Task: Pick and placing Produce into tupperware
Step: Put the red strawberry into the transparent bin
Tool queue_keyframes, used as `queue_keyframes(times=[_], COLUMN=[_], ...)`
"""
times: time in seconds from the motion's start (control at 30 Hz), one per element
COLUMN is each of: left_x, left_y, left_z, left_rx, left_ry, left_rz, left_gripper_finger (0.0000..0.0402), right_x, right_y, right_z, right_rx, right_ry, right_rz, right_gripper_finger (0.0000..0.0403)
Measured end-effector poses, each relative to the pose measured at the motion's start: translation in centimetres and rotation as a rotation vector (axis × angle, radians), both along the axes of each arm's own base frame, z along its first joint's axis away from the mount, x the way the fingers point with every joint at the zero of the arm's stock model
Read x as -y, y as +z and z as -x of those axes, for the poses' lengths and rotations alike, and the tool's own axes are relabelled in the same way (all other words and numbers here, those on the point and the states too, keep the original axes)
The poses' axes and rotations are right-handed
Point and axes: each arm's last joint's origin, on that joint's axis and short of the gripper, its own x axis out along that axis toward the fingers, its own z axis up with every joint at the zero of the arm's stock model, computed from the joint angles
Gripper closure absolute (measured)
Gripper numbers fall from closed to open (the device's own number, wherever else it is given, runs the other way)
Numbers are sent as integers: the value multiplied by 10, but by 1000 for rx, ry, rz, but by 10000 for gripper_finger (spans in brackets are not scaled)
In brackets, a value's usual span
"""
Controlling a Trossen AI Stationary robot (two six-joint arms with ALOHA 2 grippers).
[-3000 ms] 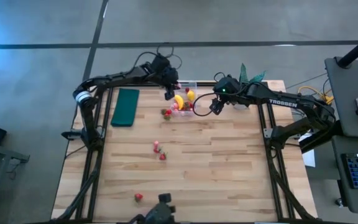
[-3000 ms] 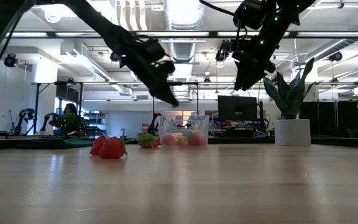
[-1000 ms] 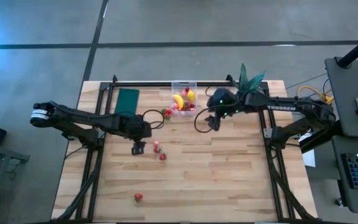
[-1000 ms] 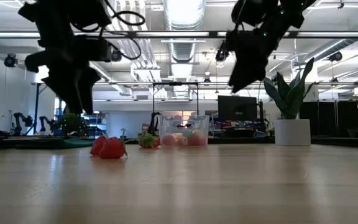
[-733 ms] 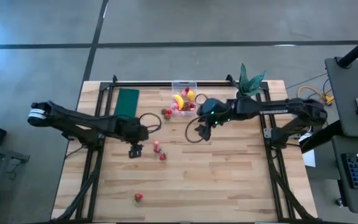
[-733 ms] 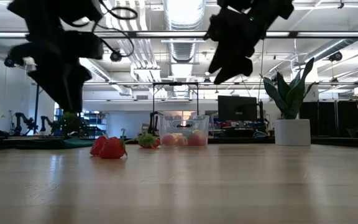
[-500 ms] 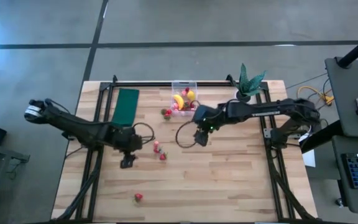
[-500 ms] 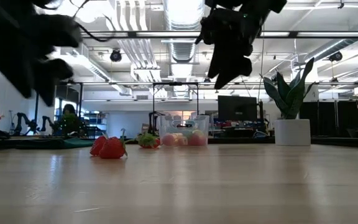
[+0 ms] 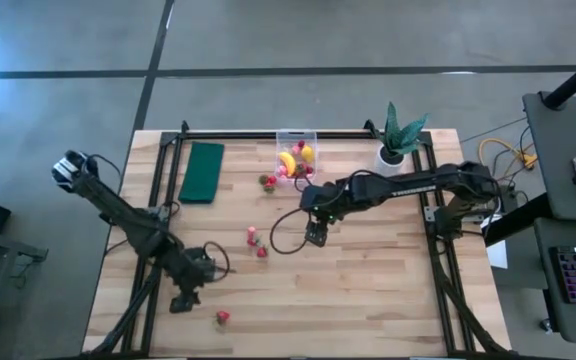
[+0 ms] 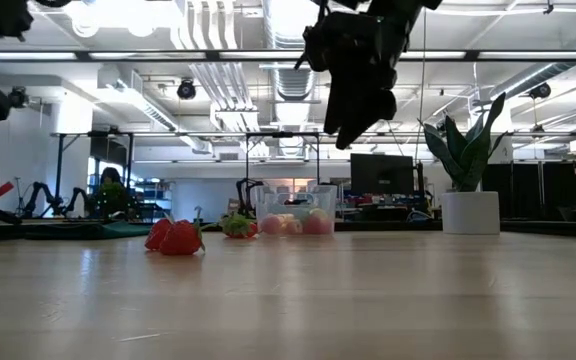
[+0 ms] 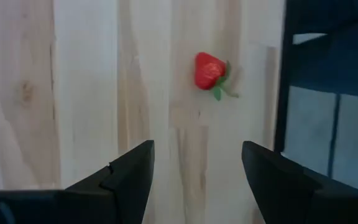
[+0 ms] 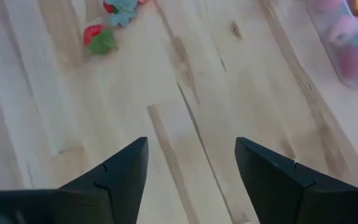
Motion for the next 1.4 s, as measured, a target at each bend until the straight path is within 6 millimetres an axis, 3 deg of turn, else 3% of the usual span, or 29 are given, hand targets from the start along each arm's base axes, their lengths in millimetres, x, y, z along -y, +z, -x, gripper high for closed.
queue_keyframes(times=[0.2, 0.47, 0.77, 1.07, 1.4], left_x=[25, 50, 85, 98, 96], left_y=[-6, -5, -7, -23, -29], left_z=[-12, -31, -48, -56, -56], left_rx=[29, 58, -46, -110, -74], left_ry=[13, 158, 210, 287, 301], left_rz=[-92, -155, -208, -233, -268], left_gripper_finger=[174, 174, 174, 174, 174], right_x=[-19, -45, -69, -88, -98], right_y=[10, 17, 26, 30, 28], right_z=[11, 33, 52, 61, 66], right_rx=[28, -51, -26, 17, 36], right_ry=[-37, -12, 32, 41, 18], right_rz=[10, 110, 231, 288, 320], right_gripper_finger=[170, 170, 170, 170, 170])
